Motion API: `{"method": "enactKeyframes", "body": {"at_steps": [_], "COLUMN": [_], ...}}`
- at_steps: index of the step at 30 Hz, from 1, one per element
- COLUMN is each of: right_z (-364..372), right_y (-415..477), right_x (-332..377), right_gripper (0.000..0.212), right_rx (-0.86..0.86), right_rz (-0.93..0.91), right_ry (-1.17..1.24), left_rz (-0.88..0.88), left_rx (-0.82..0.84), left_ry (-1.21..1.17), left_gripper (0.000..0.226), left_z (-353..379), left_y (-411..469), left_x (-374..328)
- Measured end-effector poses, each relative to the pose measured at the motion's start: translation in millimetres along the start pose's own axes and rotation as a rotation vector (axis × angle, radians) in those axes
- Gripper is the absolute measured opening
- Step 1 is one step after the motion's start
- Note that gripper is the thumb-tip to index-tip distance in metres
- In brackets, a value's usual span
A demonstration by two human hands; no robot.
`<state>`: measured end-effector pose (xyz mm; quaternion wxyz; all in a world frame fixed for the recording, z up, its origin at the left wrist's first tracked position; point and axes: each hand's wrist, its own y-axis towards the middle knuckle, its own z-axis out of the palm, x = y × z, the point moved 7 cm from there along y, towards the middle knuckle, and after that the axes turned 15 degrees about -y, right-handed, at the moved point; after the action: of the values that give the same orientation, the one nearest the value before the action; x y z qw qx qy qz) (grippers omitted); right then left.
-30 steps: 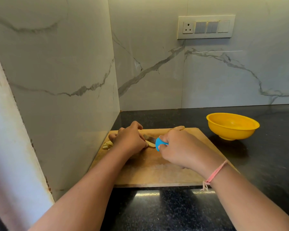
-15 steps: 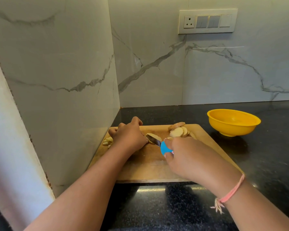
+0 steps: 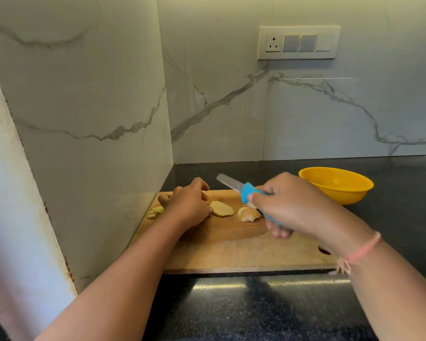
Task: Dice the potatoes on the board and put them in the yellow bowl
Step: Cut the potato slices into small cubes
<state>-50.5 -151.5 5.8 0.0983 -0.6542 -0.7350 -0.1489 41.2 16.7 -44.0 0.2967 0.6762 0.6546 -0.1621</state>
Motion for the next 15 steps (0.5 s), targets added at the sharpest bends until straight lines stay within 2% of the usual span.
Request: {"method": "enactKeyframes", "body": {"at_steps": [4, 7, 12, 15], "right_z": [10.4, 22.6, 39.5, 48.3], "right_y": [49.3, 73.5, 91.2, 96.6], "right_x": [-0.6, 10.0, 30.3, 33.3], "right_gripper": [0.027, 0.023, 0.029, 0.034], "right_rx": [0.041, 0.105, 0.163, 0.181], "right_rz": [0.111, 0.111, 0.026, 0.005], "right_ry": [0.208, 0.275, 0.163, 0.087], "left_rz": [0.026, 0.054, 0.071, 0.076], "left_rx": [0.053, 0.093, 0.173, 0.149], "left_ry": [-0.009, -0.011, -0.059, -0.029], "left_gripper": [0.040, 0.037, 0.036, 0.037], "left_z": [5.3, 8.5, 14.0, 13.0], "left_y": [1.5, 3.4, 10.7, 11.5], "left_x": [-2.1, -4.3, -1.1, -2.0]}}
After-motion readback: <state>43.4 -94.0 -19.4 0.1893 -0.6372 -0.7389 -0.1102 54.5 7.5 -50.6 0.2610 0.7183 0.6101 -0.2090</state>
